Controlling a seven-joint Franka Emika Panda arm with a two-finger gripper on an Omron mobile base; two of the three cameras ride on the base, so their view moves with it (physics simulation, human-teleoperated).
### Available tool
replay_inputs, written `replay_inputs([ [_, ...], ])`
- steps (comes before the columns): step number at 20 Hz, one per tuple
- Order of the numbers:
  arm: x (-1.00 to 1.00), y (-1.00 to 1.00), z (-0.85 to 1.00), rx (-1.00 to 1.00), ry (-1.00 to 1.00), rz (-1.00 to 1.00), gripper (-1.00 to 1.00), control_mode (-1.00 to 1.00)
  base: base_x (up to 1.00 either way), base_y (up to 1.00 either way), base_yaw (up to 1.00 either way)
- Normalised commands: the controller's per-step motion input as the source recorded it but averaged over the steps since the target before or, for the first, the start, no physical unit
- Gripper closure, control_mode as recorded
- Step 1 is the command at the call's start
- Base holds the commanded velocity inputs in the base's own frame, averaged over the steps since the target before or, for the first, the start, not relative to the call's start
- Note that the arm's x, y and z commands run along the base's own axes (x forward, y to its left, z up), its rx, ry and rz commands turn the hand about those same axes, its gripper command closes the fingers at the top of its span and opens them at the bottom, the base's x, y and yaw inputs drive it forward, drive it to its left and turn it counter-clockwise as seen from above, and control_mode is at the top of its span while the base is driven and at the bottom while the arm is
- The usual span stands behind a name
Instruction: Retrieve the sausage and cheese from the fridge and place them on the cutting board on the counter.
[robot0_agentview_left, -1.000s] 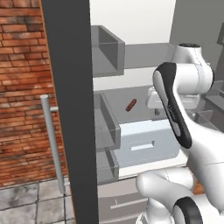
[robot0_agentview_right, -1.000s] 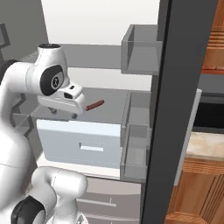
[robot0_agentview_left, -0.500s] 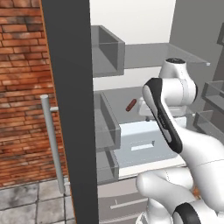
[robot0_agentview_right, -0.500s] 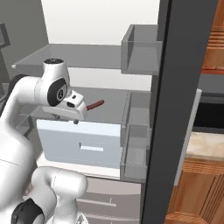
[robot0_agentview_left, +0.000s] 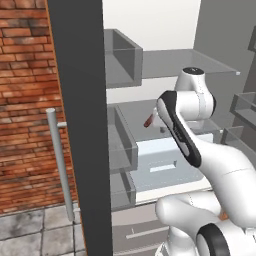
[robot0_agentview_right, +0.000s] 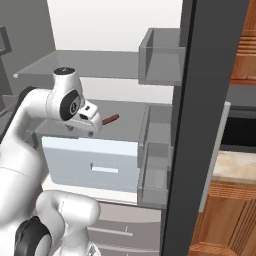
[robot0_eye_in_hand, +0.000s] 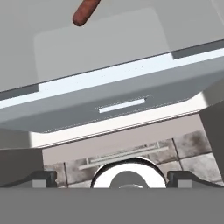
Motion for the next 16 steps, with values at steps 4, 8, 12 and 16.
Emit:
replay_inputs([
  [4,0.44,0.10,-0.01,0.00,-0.09,-0.06,-1.00,-1.00,0.00,0.00,0.00],
  [8,0.45,0.05,-0.20,0.00,-0.10,-0.07,-1.00,-1.00,0.00,0.00,0.00],
  [12,0.39,0.01,-0.20,0.00,-0.11,-0.09,-1.00,-1.00,0.00,0.00,0.00],
  [16,0.38,0.00,-0.29,0.00,-0.08,-0.11,-1.00,-1.00,0.00,0.00,0.00],
])
